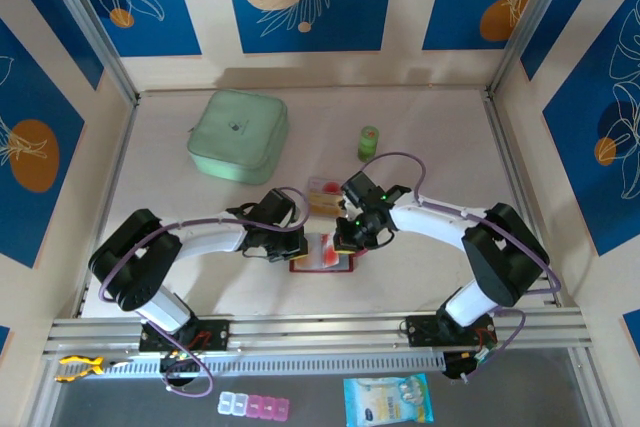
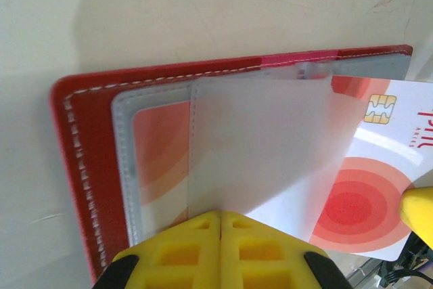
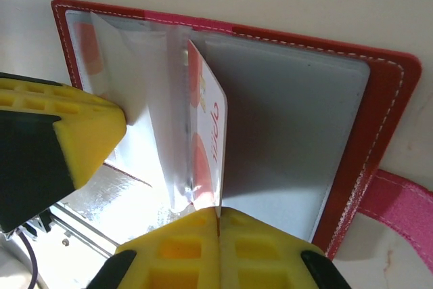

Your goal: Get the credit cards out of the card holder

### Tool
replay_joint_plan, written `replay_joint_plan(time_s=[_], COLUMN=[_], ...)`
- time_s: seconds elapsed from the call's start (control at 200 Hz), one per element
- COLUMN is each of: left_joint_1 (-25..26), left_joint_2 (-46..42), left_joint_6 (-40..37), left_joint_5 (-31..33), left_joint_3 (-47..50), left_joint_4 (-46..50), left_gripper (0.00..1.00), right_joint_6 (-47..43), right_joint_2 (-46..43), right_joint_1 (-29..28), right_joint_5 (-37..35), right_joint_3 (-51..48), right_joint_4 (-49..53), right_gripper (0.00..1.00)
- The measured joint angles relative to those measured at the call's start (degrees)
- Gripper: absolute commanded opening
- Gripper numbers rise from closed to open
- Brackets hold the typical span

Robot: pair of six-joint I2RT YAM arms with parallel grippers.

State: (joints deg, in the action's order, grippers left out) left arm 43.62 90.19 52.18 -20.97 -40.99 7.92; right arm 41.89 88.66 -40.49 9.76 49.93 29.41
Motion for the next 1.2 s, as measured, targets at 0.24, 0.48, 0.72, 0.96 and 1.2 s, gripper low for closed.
replay_joint_plan(time_s=[0.24, 0.48, 0.72, 0.96, 1.2], left_joint_1=[0.0, 0.02, 0.02, 0.0, 0.0], left_joint_2=[0.0, 0.0, 0.0, -0.52, -1.73], left_joint_6=[0.0, 0.02, 0.0, 0.0, -0.02], left_joint_5=[0.0, -0.02, 0.0, 0.04, 0.04], left_joint_3=[0.02, 0.46, 0.46, 0.61, 0.87], left_joint_4=[-0.02, -1.05, -1.07, -1.01, -1.03], left_gripper=[0.01, 0.01, 0.01, 0.01, 0.02], right_joint_6=[1.49, 2.93, 3.58, 2.49, -5.18], right_joint_2=[0.76, 0.76, 0.35, -2.64, -4.15], right_joint_1=[-0.61, -0.76, -0.81, -0.74, 0.98], right_joint_5=[-1.46, -2.14, -2.16, -3.74, -5.01], right_joint_3=[0.48, 0.48, 0.44, 0.59, 4.85], right_joint_4=[-0.13, -1.55, -1.95, 0.07, 6.54], right_gripper=[0.13, 0.1, 0.07, 0.07, 0.06])
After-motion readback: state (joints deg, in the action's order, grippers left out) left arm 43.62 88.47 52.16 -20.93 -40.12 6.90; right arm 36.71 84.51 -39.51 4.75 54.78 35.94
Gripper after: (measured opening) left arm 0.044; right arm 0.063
